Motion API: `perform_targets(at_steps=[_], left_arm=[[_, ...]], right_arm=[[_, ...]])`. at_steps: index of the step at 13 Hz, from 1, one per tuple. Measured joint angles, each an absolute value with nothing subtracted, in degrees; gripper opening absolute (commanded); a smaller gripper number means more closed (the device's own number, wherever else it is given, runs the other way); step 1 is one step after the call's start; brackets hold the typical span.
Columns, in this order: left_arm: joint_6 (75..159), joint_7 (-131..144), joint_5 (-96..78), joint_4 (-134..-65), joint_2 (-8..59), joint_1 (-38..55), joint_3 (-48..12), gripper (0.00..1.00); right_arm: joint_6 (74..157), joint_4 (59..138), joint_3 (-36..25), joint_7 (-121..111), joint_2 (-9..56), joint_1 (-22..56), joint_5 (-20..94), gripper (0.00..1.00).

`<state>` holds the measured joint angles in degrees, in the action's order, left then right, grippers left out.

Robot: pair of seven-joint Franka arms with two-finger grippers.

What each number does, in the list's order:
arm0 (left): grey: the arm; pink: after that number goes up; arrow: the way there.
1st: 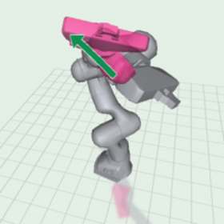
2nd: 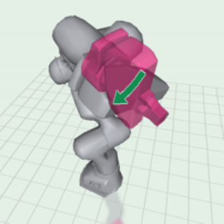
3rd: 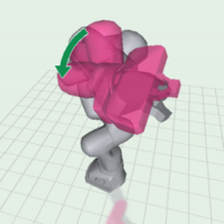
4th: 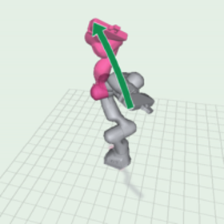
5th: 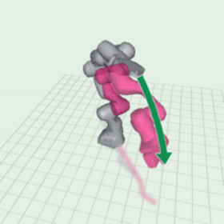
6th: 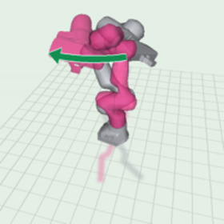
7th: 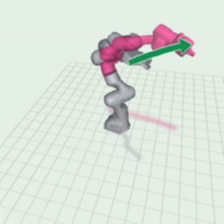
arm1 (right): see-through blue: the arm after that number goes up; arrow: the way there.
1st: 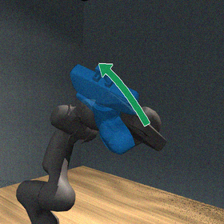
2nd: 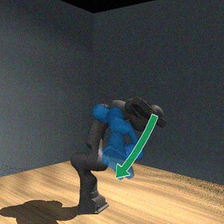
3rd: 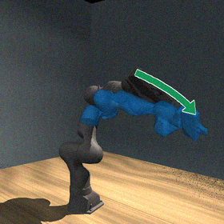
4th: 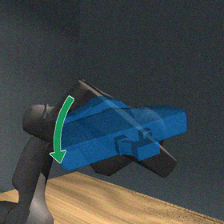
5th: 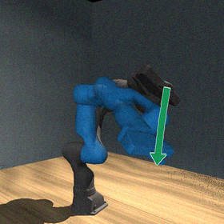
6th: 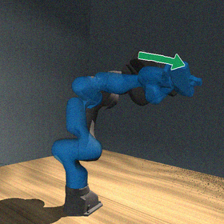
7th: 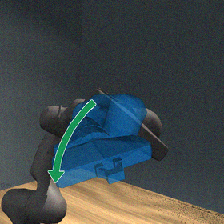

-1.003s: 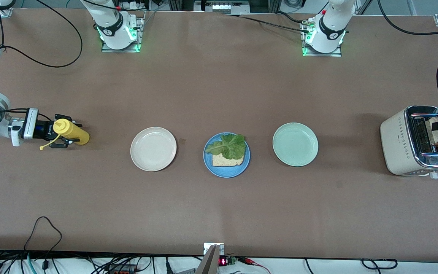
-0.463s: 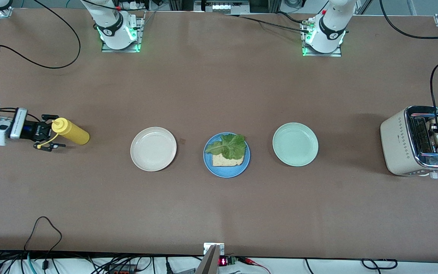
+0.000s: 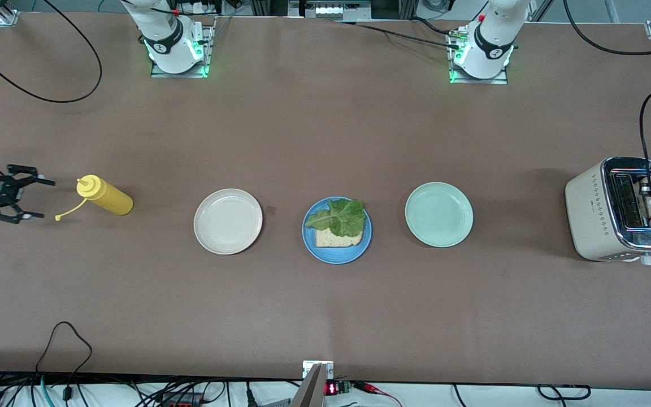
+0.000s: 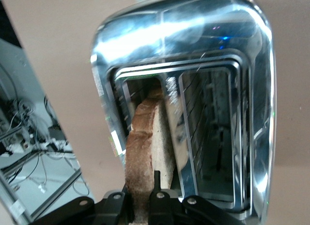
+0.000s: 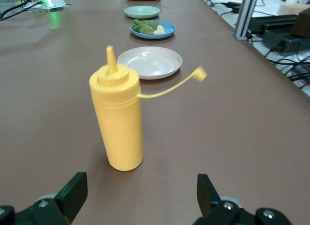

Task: Make sandwich in blue plate with both arms
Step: 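Release the bottle while the left gripper grasps the second toaster bread, then lift the bread out and carry it toward the blue plate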

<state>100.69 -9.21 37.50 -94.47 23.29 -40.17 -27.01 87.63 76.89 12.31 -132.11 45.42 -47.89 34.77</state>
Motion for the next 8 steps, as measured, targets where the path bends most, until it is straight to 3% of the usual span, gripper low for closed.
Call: perform_targets(at_steps=[5,8], left_arm=[[80.3,-9.3,37.37,-83.51,19.42,-40.11,-35.03,0.09],[75.61,-9.2,35.31,-80.69,19.21,-39.95,-42.25,0.1]], right_arm=[[83.76,72.4,13.65,-113.29,33.83,-45.44,31.88,1.0],[83.76,72.1,13.94,-97.13,25.74,-38.72,28.71,1.0]])
